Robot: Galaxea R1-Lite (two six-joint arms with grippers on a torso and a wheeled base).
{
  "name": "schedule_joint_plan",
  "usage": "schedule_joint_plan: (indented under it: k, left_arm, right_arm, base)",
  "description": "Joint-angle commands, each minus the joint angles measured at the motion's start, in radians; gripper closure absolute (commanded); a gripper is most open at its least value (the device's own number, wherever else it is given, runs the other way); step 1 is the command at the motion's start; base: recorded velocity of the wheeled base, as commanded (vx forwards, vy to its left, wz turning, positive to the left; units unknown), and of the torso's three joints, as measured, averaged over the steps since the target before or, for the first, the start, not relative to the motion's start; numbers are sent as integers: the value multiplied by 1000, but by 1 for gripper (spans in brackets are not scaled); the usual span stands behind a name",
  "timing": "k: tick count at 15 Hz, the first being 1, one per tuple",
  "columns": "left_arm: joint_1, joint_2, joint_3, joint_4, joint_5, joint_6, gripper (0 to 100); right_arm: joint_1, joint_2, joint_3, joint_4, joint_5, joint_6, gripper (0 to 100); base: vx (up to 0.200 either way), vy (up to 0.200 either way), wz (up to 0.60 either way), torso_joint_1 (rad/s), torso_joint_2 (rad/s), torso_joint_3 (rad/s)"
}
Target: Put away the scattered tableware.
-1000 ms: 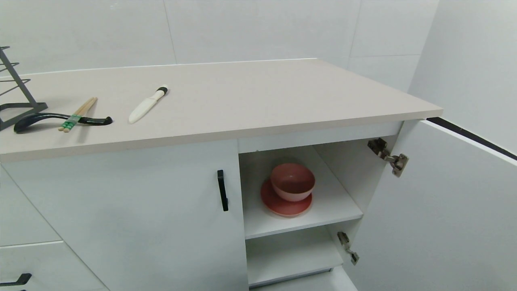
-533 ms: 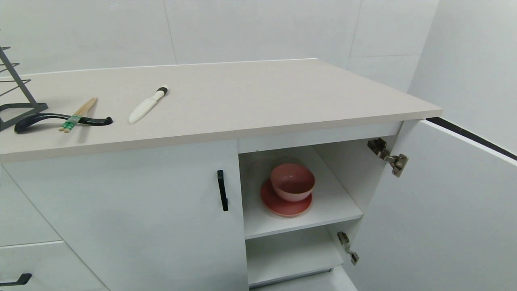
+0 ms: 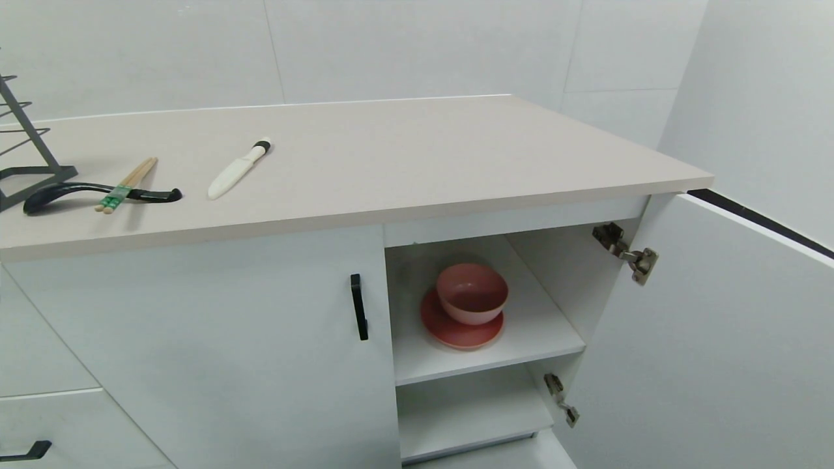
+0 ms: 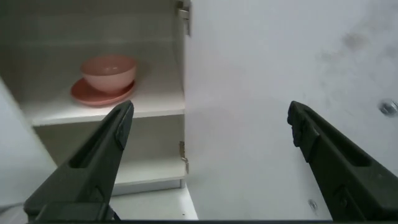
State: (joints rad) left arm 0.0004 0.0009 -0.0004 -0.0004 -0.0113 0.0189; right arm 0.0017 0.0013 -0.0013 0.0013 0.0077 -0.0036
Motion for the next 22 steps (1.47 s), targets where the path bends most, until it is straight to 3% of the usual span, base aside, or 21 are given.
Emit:
schedule_joint_plan:
  k: [1,8,15,17,21,22]
  left_arm:
    - [0,-1,0,-1,-1,1,0]
    - [0,-1,0,-1,-1,-7,0]
    - [0,-1,0,-1,1,-8,0]
    - [0,-1,0,-1,1,-8,0]
    - [0,-1,0,-1,1,-8,0]
    - [0,-1,0,-1,1,-8,0]
  right_arm:
    - [0,0,0,0,-2,5,0]
    - [-5,9,1,-1,-21,-6,0]
    - [-2,8,1,-1,-20,7,0]
    - [-2,8,1,0,-20,8,0]
    - [-2,8,1,0,-20,8,0]
    - [-2,8,0,0,-18,7,100]
  base:
    - [0,0,0,0,0,0]
    - [0,0,0,0,0,0]
    - [-200,0,0,4,2,3]
    - [-200,-200,0,0,5,2]
    - [0,-200,0,1,5,4]
    - [0,-200,0,2,2,2]
